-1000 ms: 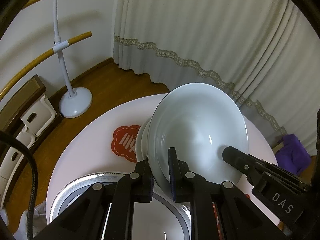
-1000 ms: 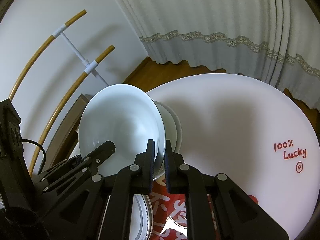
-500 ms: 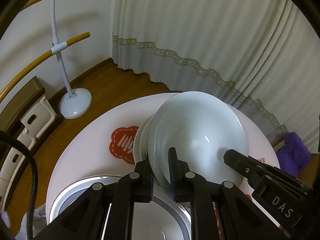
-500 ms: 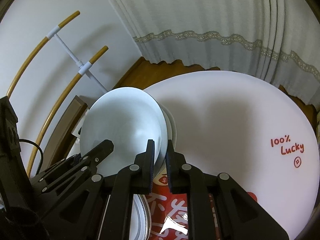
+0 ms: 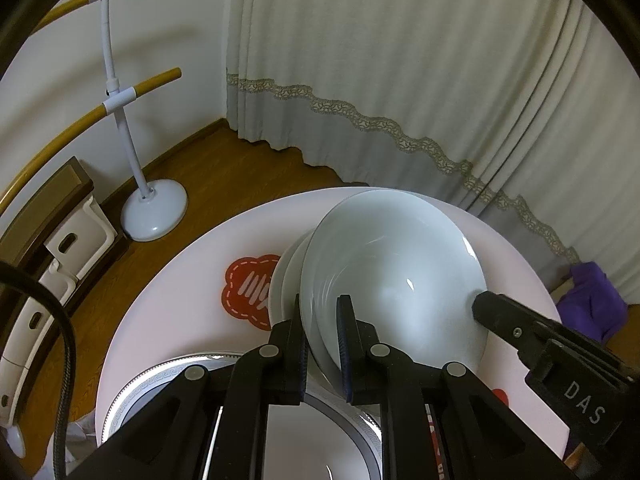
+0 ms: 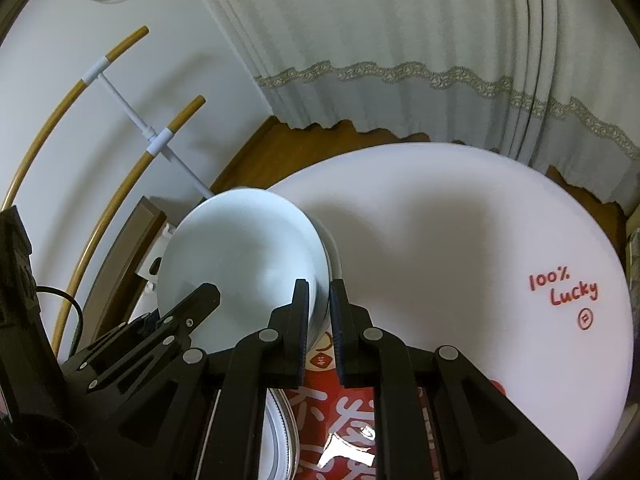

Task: Organize plates and bowls
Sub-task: 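Lower the held bowl into the nested bowls with both tools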

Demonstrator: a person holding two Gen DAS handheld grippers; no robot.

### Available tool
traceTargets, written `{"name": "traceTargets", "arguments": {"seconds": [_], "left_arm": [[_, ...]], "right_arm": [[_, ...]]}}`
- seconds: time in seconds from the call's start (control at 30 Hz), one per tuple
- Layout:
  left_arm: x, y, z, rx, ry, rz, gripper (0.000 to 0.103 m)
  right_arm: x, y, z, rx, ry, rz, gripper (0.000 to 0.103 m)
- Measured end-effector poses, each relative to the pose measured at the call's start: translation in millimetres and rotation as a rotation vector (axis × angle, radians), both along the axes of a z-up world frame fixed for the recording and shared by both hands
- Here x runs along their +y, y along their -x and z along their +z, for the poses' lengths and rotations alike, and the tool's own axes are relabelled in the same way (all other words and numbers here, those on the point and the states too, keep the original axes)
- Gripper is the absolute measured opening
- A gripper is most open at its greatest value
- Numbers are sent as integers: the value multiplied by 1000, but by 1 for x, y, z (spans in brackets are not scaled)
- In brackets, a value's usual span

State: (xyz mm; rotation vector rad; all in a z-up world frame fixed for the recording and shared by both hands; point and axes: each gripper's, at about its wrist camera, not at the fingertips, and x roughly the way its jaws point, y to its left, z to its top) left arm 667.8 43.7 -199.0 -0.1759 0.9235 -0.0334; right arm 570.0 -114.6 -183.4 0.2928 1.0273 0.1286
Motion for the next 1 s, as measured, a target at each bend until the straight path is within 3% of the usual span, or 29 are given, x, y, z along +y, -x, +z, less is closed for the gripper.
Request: {"name": "traceTargets", "arguments": {"seconds": [0.13, 0.6, 1.0], "left_arm": [[0, 0, 1, -1, -3, 0, 9], [-3, 5, 2, -20, -36, 4, 10], [-4, 6, 6, -11, -34, 3, 14]], "right_arm": [[-4, 1, -2, 10, -5, -11, 27], [-4, -10, -35, 100, -157, -13, 28], [-5, -9, -38, 87, -175, -2, 22]]}}
